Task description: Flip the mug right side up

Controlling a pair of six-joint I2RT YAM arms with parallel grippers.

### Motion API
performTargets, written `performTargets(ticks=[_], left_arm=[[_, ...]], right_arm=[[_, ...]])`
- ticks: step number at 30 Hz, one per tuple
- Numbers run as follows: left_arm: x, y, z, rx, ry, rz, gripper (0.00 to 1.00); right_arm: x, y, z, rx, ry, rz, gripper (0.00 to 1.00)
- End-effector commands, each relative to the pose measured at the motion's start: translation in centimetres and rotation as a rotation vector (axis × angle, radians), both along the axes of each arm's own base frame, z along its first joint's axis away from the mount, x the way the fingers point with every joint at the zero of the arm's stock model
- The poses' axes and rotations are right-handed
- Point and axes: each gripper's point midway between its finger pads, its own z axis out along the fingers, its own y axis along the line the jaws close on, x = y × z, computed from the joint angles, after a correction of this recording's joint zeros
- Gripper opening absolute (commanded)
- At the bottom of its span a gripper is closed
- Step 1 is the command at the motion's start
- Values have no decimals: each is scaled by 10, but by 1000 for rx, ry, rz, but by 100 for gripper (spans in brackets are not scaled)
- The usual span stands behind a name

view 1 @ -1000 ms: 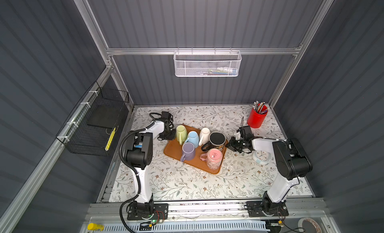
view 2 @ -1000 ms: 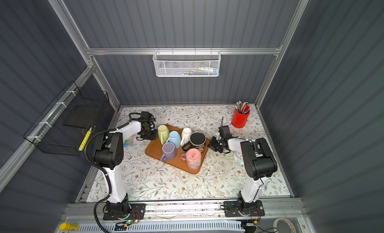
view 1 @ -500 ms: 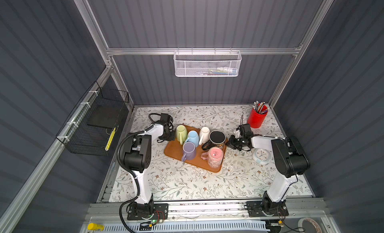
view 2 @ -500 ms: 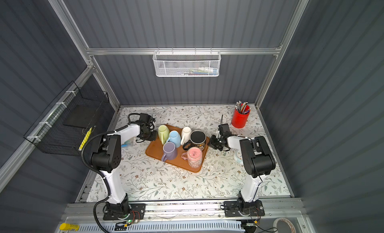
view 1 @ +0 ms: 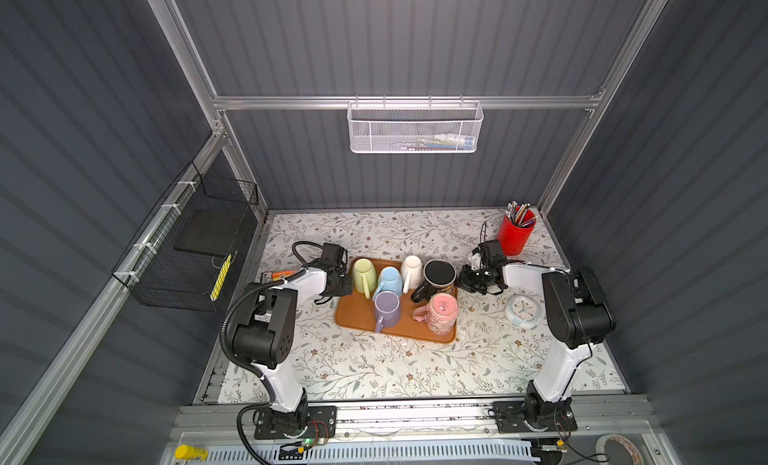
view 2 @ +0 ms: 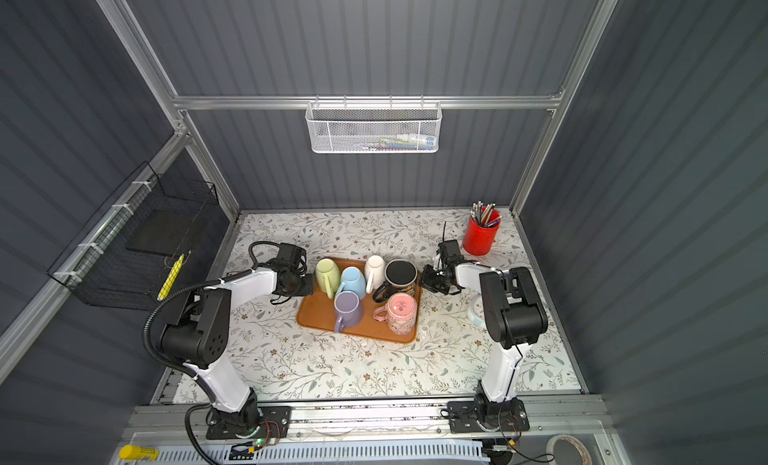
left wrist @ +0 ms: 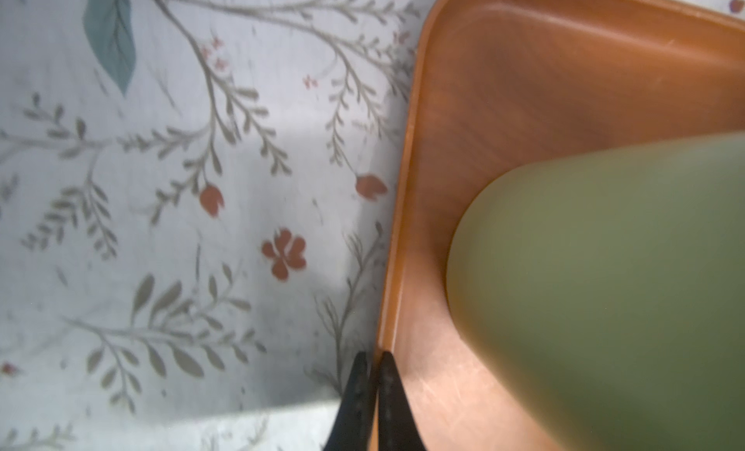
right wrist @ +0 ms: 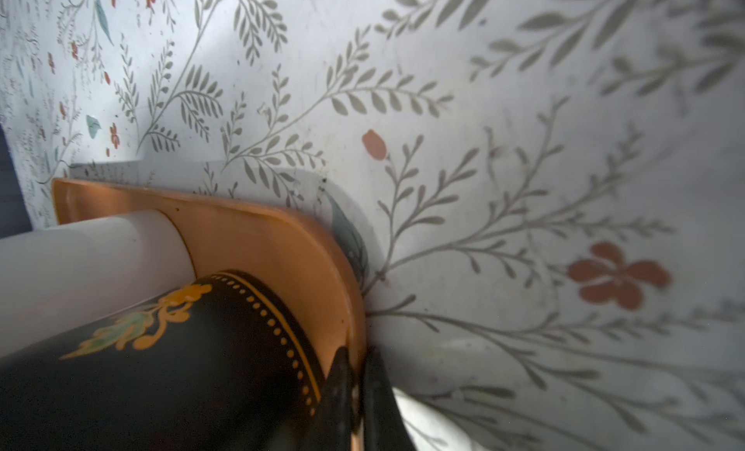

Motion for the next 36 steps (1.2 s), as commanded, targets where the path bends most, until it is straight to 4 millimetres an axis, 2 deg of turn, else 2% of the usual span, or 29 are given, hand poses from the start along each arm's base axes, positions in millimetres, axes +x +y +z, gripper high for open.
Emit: performTargets(ticks=[1,6,10,16,19,23,25,29,31,36], left_arm=[[-68,-18,-32,-55,215,39,0],[-86,-26,-29,-85,185,56,0],[-97,-25,-26,-93,166,70,0],[-97,-19,-21,-70,142,80,0],[-93,-16,-15,-50,128,82,0],[-85,-9,3,-10,79,90,0],[-82,-5,16,9,52,95,4],[-75,0,43,29,-11,103,15],[-73,1,54,26,-34,108,23],[-68,-3,79,-4,-70,102,30]], right_arm=[[-25,-7,-19,-50,124,12,0],[-37,-12,-20,-71,142,19,0],[-44,-15,-20,-85,148,22,0],[-47,-17,-19,-88,153,17,0],[-42,-29,-14,-134,132,-12,2],[-37,-43,2,-133,99,-48,9],[-34,-49,11,-141,82,-69,11],[-28,-56,32,-156,25,-89,17],[-33,-60,37,-167,31,-94,22],[-32,-64,50,-177,10,-98,32]])
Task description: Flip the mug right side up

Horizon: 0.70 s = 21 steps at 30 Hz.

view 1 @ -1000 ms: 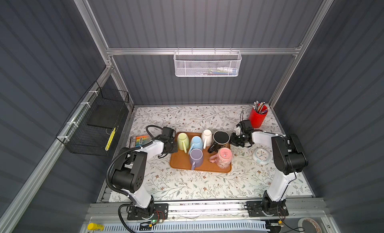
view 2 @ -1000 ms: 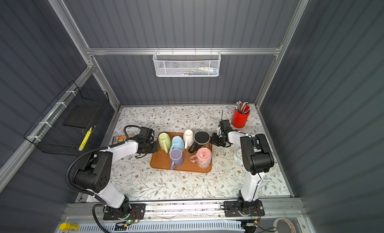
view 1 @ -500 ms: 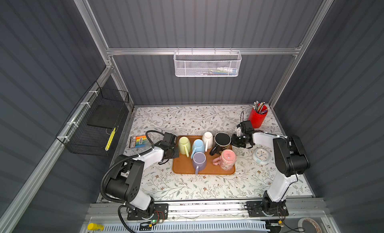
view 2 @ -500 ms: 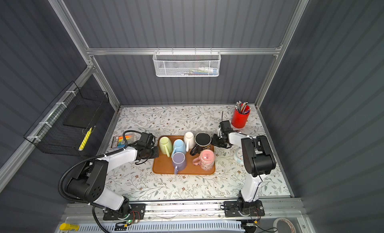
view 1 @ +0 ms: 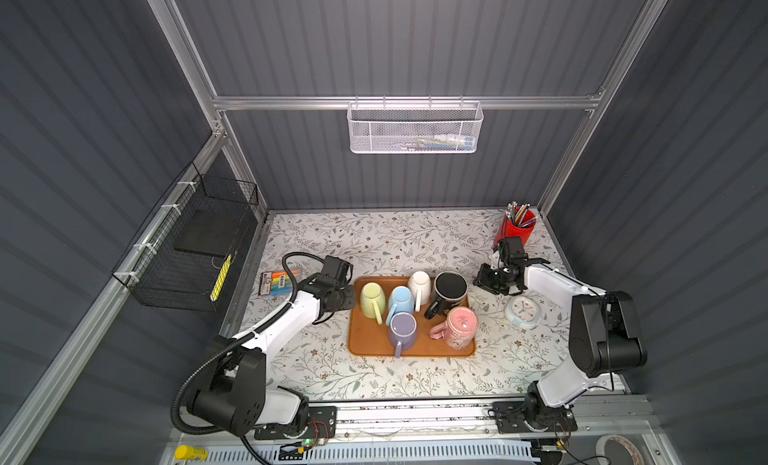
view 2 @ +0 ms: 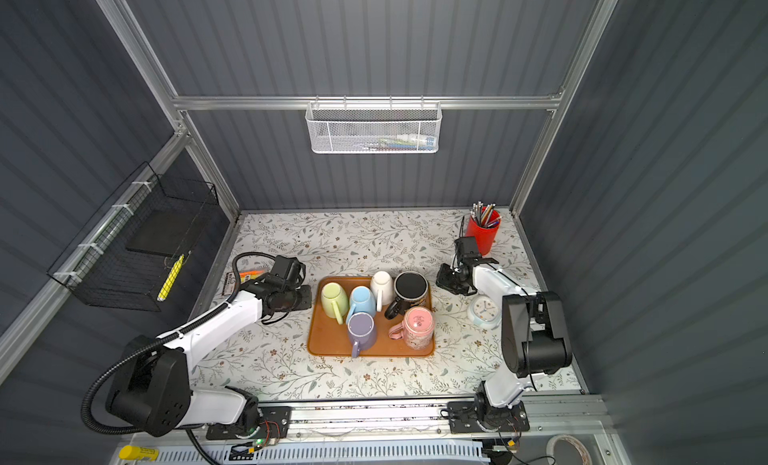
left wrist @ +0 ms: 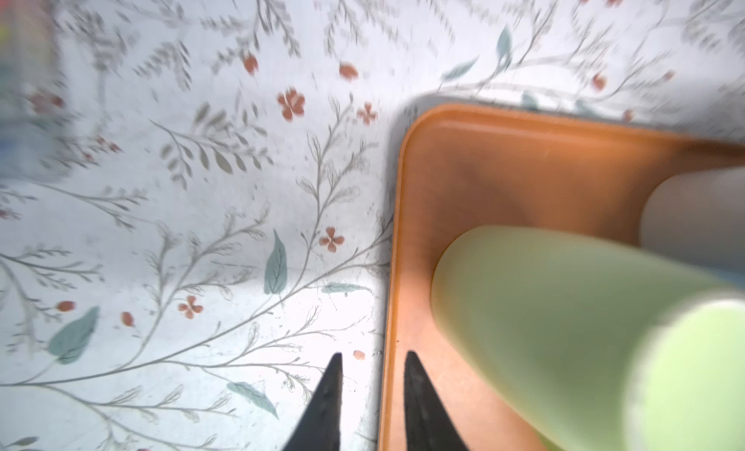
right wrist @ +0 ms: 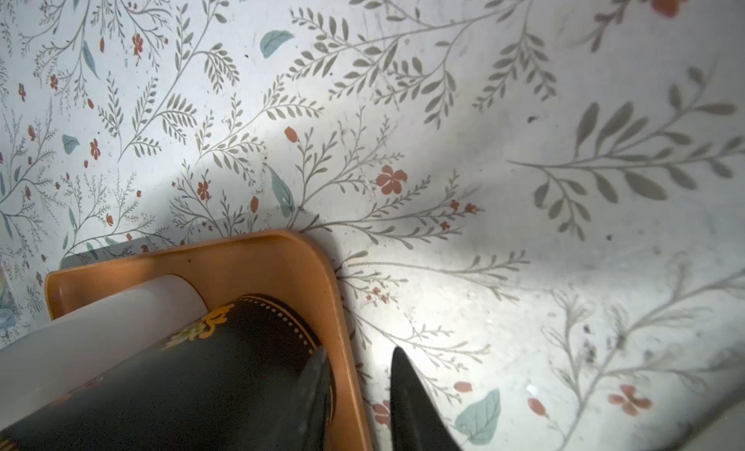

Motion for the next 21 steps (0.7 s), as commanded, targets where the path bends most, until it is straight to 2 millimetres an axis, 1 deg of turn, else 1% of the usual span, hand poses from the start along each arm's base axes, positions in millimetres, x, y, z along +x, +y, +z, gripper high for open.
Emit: performTargets(ticks=[1,4,6,10,12,16,18,21], left_arm=[[-4,4,16,6,5,9,32],[-8,0,33,-27,-11,-9,38],[-13,-2,42,-41,-17,-14,42],[-26,-9,51,-30,-27,-28,50],[-32,-17,55,-15,-36,-43,53],[-40,-36,58,-1,-57,-65,61],[-43,-44,57,14,-69,-68,65],[-44,-54,50,22,-75,-73,69]], right_arm=[[-5,-7,8,-32,13,-11,33],[-6,-10,23,-41,-27,-17,37],[-6,-13,38,-53,-76,-31,41],[-10,-18,72,-53,-192,-60,48],[-13,-19,89,-48,-247,-71,50],[-21,-18,110,-25,-310,-78,54],[-26,-15,116,-8,-332,-74,56],[-32,-12,121,5,-357,-68,59]])
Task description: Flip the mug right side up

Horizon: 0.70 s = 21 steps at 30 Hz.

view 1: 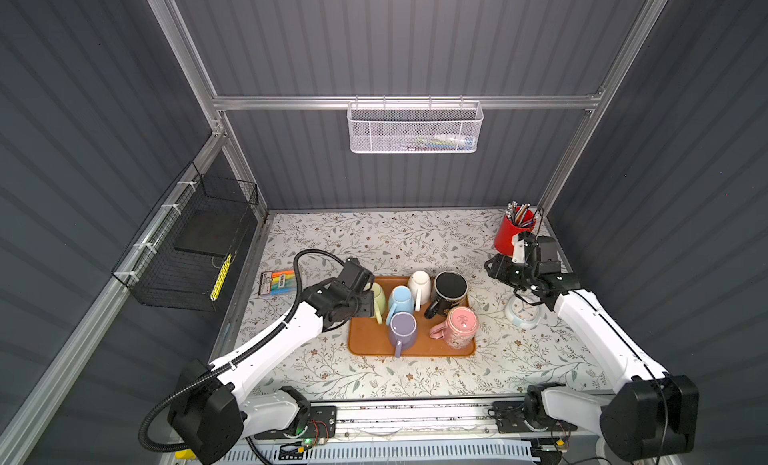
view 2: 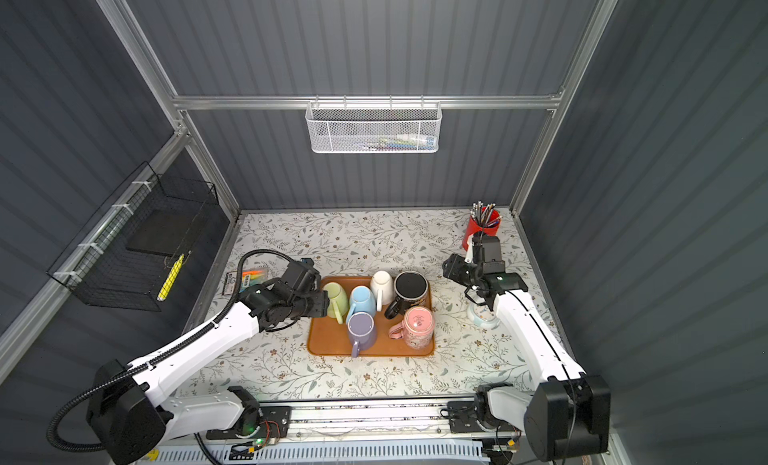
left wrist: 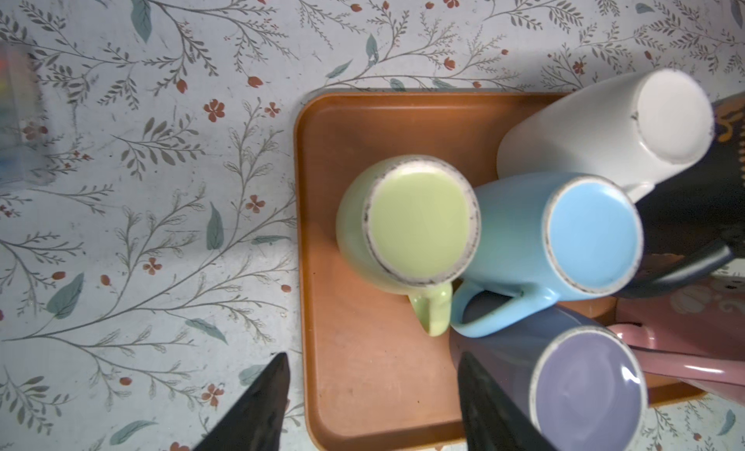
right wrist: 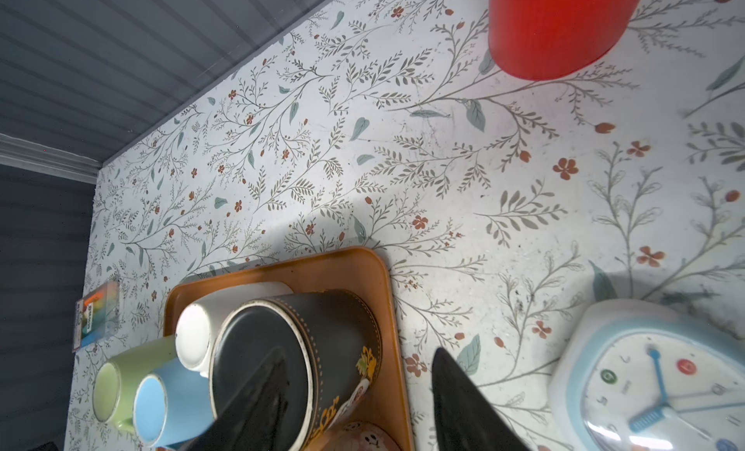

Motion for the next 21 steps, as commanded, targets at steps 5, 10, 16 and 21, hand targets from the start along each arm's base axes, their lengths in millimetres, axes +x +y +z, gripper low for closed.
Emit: performTargets(ticks=[5,10,16,21], left_arm=[[4,-14,-16,46,1,40,72],[7,-12,-32,81,-3,83,75],[14,-15,-42,82,-8,105,78],[16,-16,-53,100,5,112,78]], right_arm=[[-14,10,-2,11,-15,25,62],[-23,14,5,16,-47,40,63],[-20,23,6,44,-71,64,64],[-21,31,9,55,-72,88,65]])
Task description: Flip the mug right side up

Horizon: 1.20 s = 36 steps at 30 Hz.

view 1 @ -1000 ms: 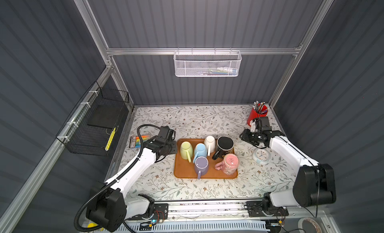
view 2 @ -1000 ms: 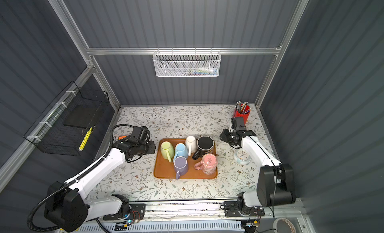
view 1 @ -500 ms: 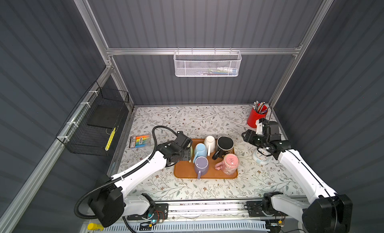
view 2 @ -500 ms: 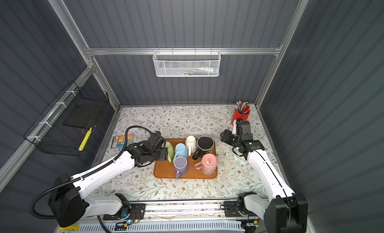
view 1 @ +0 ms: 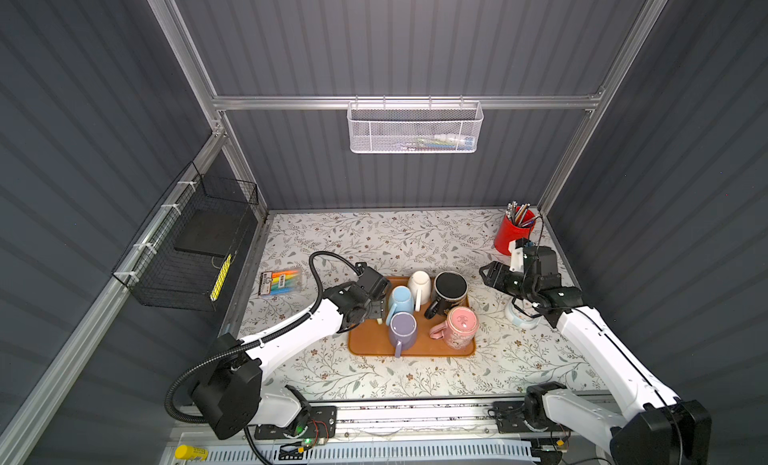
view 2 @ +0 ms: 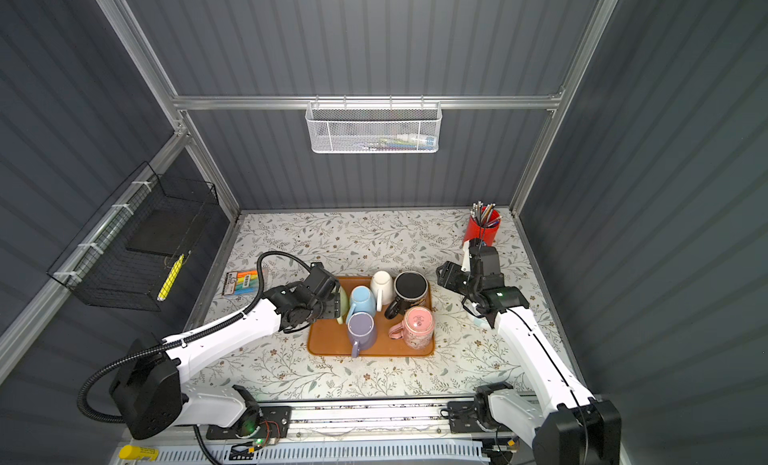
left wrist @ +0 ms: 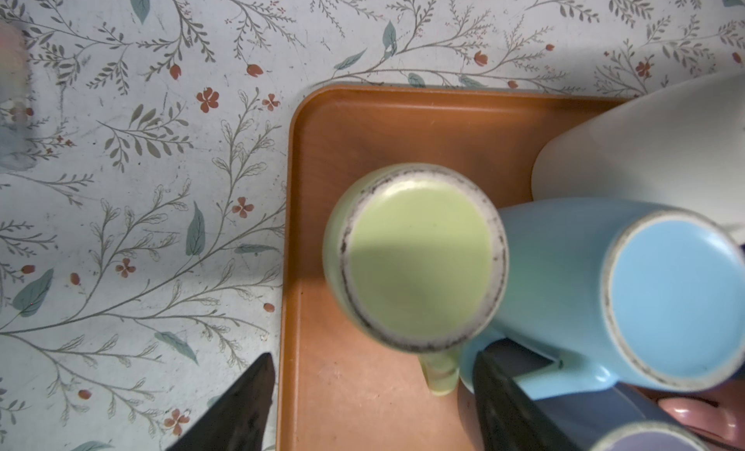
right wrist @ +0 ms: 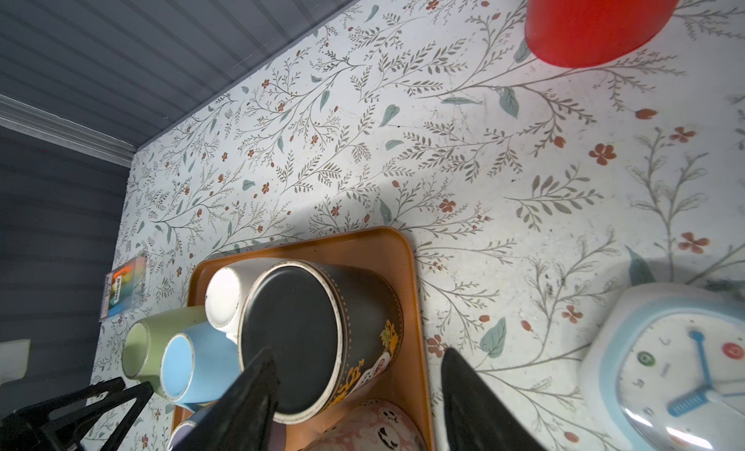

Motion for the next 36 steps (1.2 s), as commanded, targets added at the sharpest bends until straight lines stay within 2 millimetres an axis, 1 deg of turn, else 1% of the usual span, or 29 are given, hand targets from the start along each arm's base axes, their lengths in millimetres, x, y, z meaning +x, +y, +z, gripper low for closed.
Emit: performTargets(ticks=[1,7,14,16,22,24,28,32,36], left_arm=[[4,1,-20,42,19,29,78],[1,8,-30,85,34,33,74],[-3,17,-32,122,35,34,68],[-4,19,-32,130,35,31,64],[-7,20,-34,126,38,26,46],[-7,19,-33,123,39,18,43],[-7,15,-31,115,48,-4,43],[-7,6,-32,112,86,-49,46],[-5,3,-31,106,109,-69,47]], right_arm=[[-1,12,2,26,-10,36,65],[-1,16,6,29,-17,49,65],[1,23,9,26,-19,60,65],[2,25,9,26,-19,67,65],[3,29,8,22,-13,75,65],[2,30,8,21,-13,77,65],[2,31,9,19,-14,78,65],[3,31,10,15,-15,79,65],[3,31,10,13,-17,82,65]])
